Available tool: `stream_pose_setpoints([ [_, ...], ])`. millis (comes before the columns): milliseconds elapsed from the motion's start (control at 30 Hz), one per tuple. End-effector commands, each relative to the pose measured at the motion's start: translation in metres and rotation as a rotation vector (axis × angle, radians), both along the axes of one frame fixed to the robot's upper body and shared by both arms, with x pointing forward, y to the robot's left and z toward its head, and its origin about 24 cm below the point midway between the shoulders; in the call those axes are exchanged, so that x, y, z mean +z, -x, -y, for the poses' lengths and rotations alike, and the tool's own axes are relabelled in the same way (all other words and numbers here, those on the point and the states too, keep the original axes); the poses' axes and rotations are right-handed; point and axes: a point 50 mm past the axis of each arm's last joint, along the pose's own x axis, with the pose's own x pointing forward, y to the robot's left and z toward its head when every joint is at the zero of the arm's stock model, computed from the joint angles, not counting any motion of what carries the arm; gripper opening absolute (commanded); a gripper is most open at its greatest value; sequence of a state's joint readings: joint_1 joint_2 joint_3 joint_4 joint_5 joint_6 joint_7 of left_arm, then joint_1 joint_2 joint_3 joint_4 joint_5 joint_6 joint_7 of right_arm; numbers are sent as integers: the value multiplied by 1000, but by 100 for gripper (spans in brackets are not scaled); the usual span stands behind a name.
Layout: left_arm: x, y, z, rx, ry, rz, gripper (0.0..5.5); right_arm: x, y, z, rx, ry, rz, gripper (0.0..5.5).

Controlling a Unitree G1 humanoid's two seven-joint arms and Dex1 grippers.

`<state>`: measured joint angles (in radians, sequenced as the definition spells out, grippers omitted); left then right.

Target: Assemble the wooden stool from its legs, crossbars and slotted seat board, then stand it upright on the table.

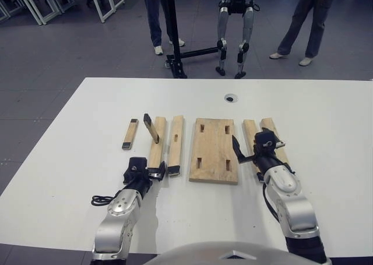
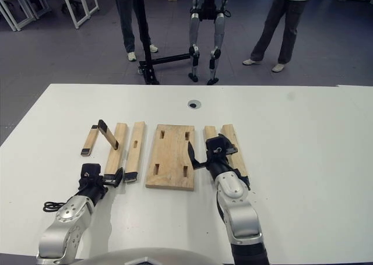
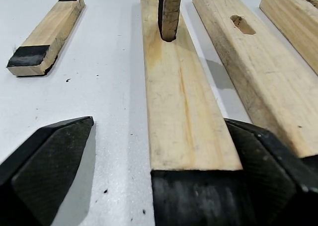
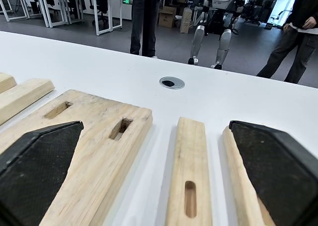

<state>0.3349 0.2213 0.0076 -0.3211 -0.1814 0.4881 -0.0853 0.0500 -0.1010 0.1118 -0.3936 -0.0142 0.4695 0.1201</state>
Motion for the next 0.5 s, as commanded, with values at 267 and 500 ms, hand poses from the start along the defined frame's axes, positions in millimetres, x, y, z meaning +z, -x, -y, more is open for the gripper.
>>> stream_pose_setpoints([
  [267, -53, 32, -13, 51, -12, -230, 291, 27, -17, 9, -24, -21, 62, 550],
  [500, -51, 28, -11, 102, 42, -173, 205, 31, -22, 11, -19, -11, 69, 550],
])
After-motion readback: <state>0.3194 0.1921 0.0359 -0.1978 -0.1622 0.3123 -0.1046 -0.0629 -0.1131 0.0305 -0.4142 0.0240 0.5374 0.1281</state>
